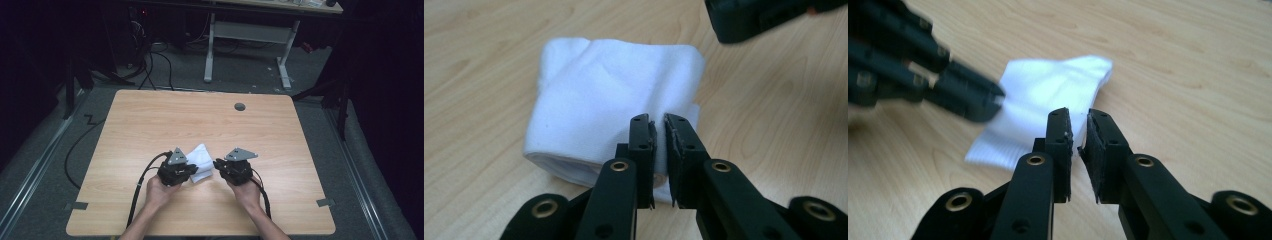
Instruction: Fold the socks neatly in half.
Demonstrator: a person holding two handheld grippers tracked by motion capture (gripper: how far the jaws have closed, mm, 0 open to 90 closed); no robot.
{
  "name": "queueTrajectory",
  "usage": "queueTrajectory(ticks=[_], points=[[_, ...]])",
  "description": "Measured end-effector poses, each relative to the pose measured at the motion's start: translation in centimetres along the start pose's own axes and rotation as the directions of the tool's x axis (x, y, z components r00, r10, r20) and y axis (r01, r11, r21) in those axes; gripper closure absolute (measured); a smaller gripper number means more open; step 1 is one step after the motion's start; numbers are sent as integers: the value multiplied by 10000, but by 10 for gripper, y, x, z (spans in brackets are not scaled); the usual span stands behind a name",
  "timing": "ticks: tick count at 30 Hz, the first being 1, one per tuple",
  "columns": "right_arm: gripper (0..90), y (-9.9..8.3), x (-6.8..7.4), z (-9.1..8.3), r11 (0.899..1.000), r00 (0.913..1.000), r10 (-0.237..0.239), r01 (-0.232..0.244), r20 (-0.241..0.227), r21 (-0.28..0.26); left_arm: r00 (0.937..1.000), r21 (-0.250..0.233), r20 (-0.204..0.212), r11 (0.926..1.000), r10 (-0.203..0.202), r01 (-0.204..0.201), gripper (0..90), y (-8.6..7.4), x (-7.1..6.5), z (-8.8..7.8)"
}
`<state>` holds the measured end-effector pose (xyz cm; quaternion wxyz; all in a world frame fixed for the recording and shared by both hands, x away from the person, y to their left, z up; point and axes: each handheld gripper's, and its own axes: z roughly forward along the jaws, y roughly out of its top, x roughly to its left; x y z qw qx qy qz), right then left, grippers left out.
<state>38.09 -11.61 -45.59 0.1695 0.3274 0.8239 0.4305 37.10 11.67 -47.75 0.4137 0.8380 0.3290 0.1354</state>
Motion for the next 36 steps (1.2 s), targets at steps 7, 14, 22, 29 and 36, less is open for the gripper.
queueTrajectory(ticks=[7,14,22,29,36], points=[[800,11,1,23,9990,9998,-176,180,-98,419,9996,81,151,9996,-259,258,741,-7,-1,1],[798,-3,7,42,9930,9991,-278,314,-326,1142,9972,-517,-316,9964,-684,667,555,2,-1,-10],[724,-10,12,40,9930,9983,-287,344,-515,1132,9887,227,-964,9928,-1151,1178,553,-3,-5,3],[683,-14,14,38,9936,9982,-260,318,-547,1082,9790,131,-1288,9869,-1581,1611,523,-14,-10,-8],[637,-17,14,37,9943,9980,61,7,-635,1065,9727,236,-931,9762,-2124,2154,524,-23,-11,-10]])
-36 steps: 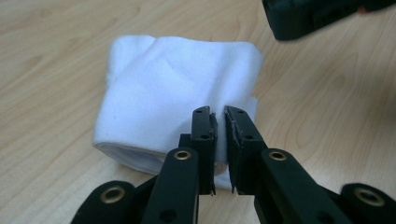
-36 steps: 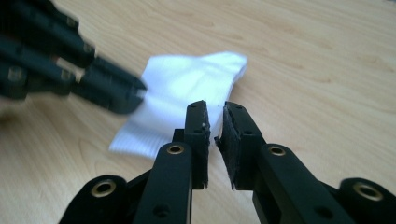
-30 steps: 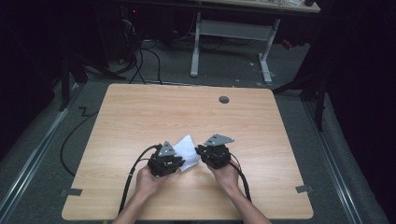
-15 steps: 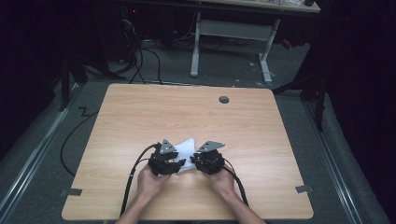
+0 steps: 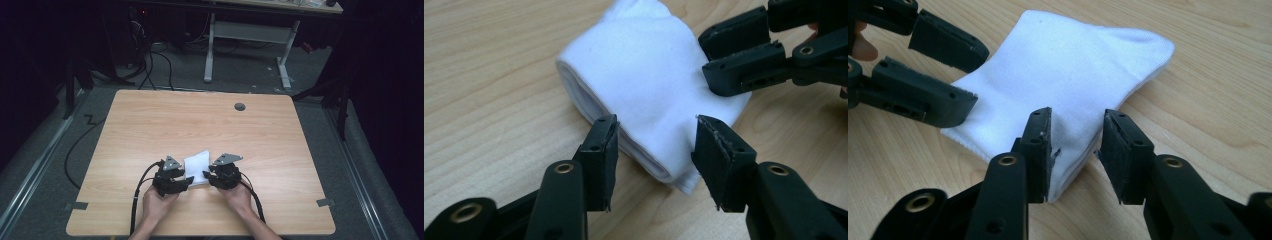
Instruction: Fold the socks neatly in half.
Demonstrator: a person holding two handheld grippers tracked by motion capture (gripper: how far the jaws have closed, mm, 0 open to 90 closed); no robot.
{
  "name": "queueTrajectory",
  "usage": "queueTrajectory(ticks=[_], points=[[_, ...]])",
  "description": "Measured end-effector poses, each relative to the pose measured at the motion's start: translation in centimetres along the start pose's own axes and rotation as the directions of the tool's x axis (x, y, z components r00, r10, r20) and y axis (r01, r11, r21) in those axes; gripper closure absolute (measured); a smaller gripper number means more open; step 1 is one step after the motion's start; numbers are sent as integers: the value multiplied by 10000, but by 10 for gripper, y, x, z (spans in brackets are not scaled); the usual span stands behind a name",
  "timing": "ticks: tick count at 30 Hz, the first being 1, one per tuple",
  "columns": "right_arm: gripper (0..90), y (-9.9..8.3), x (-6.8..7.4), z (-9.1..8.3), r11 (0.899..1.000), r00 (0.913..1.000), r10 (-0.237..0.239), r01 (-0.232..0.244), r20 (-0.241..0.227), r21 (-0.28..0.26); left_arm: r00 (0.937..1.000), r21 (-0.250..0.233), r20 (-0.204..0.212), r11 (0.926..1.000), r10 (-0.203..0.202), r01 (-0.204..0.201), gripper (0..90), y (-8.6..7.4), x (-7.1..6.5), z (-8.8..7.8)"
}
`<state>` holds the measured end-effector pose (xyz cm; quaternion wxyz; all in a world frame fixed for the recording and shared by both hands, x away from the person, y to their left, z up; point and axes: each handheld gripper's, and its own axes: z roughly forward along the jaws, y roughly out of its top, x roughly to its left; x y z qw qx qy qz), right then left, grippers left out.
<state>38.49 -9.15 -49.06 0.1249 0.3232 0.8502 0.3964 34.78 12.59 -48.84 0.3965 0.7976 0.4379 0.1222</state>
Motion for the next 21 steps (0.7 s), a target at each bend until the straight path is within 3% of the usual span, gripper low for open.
queueTrajectory(ticks=[10,17,21], points=[[563,-5,-4,-7,9998,9998,178,-178,117,-3,9994,84,292,9998,-170,167,577,2,3,13],[553,-10,-14,-14,9978,9976,646,-642,237,-155,9990,77,399,9998,-199,196,607,7,5,27],[560,-9,-21,-14,9960,9957,854,-844,368,-293,9998,106,212,9999,-31,29,603,15,8,33]])
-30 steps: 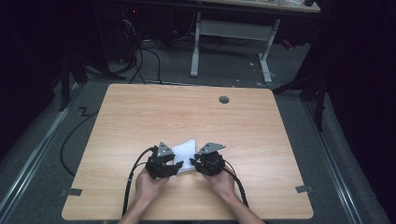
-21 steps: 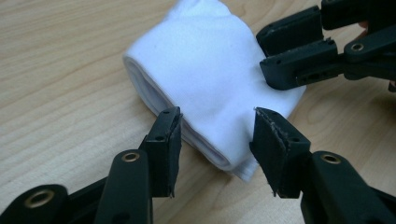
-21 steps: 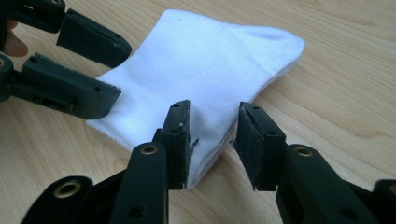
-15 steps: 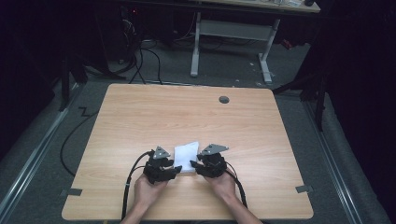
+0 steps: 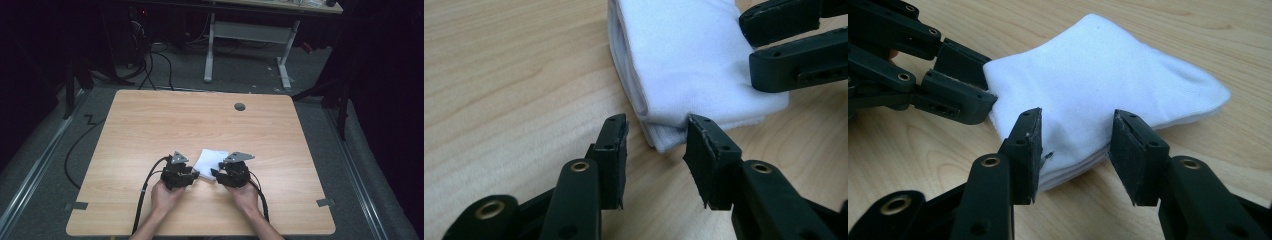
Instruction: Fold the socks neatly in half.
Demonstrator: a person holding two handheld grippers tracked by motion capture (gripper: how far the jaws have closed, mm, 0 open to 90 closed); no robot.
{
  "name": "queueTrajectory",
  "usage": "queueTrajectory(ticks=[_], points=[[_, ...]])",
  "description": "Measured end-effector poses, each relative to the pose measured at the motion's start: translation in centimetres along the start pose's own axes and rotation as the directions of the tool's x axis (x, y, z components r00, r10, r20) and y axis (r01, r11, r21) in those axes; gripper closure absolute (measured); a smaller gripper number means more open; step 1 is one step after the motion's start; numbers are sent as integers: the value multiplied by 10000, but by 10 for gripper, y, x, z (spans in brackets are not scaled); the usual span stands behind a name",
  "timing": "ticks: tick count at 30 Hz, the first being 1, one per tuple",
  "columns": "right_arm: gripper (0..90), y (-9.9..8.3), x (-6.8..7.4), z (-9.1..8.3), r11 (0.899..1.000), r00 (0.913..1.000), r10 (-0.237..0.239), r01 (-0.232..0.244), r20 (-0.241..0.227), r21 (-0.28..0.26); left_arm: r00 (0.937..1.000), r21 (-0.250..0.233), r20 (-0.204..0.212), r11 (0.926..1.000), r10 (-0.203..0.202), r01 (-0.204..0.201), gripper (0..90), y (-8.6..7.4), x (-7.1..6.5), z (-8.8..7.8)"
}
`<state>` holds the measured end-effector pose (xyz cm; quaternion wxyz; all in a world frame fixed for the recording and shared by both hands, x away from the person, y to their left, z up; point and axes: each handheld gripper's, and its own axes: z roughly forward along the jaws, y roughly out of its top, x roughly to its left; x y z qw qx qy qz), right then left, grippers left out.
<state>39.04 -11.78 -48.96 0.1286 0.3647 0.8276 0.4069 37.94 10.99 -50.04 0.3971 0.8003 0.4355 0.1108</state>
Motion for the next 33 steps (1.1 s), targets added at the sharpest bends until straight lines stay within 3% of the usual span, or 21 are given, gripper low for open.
queueTrajectory(ticks=[4,12,21,26,33], points=[[578,0,-2,0,10000,9999,20,-18,171,-88,9998,-149,21,9997,-179,180,595,2,3,3],[667,1,-10,3,9995,9986,291,-285,451,-153,9999,-164,6,9998,-116,116,609,8,1,9],[682,0,-21,5,9971,9952,739,-727,635,-203,9995,-211,192,9995,-252,256,627,13,-1,17],[685,5,-25,6,9987,9946,516,-518,904,-4,9993,-238,251,9993,-272,278,630,13,0,20],[682,7,-29,10,9976,9921,691,-689,1051,-56,9982,-524,298,9972,-528,543,634,15,2,25]])
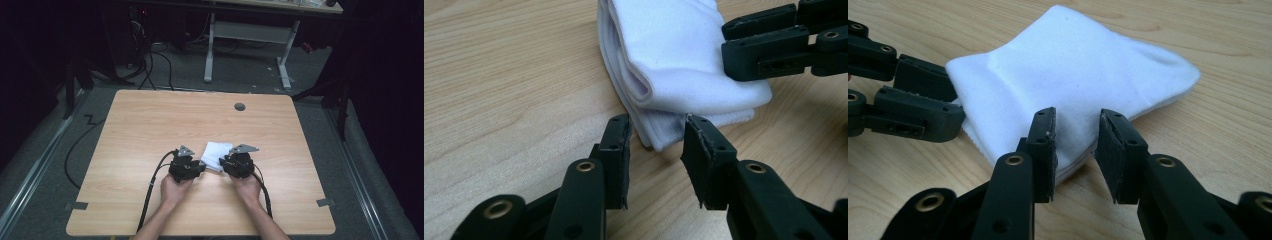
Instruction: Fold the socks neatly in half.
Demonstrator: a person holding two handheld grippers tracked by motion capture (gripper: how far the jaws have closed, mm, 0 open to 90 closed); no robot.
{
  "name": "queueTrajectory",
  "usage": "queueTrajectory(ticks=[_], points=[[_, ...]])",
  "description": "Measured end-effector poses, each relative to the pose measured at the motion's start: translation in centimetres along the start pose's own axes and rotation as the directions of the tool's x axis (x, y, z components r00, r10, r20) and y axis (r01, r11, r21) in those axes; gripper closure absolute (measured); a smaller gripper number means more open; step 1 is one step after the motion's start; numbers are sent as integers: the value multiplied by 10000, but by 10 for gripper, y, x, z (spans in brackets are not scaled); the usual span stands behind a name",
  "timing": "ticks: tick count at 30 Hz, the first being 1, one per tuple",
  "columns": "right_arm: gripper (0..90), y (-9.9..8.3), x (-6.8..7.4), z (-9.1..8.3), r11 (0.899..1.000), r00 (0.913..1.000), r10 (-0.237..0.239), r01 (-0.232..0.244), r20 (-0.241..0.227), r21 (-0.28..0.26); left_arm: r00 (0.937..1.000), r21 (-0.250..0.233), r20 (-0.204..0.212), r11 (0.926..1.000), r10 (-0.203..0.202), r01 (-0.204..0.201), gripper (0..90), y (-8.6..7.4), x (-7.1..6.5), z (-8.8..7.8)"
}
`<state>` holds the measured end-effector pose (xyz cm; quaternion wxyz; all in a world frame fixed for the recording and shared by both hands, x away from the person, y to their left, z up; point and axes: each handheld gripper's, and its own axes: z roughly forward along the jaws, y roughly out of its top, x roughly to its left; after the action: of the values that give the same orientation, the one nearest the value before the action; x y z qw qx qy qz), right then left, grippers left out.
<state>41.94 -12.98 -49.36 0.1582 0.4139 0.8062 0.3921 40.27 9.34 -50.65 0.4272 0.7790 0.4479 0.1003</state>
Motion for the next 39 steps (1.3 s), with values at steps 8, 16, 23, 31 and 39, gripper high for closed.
queueTrajectory(ticks=[8,16,23,31,39], points=[[669,5,-4,5,10000,9999,38,-38,162,32,10000,-98,22,10000,-12,12,632,0,2,1],[643,5,-5,0,9998,9999,-20,22,106,-176,10000,-302,60,9995,59,-57,593,2,4,-8],[641,4,-6,-3,9999,10000,46,-45,49,-156,9988,-240,428,9994,251,-241,613,1,-2,-7],[640,6,-8,-1,9999,9999,23,-22,104,-127,9973,-11,626,9992,393,-393,626,0,-8,0],[619,6,-10,-11,9989,9999,-40,46,137,-473,9992,-426,158,9984,367,-360,556,3,-6,-13]])
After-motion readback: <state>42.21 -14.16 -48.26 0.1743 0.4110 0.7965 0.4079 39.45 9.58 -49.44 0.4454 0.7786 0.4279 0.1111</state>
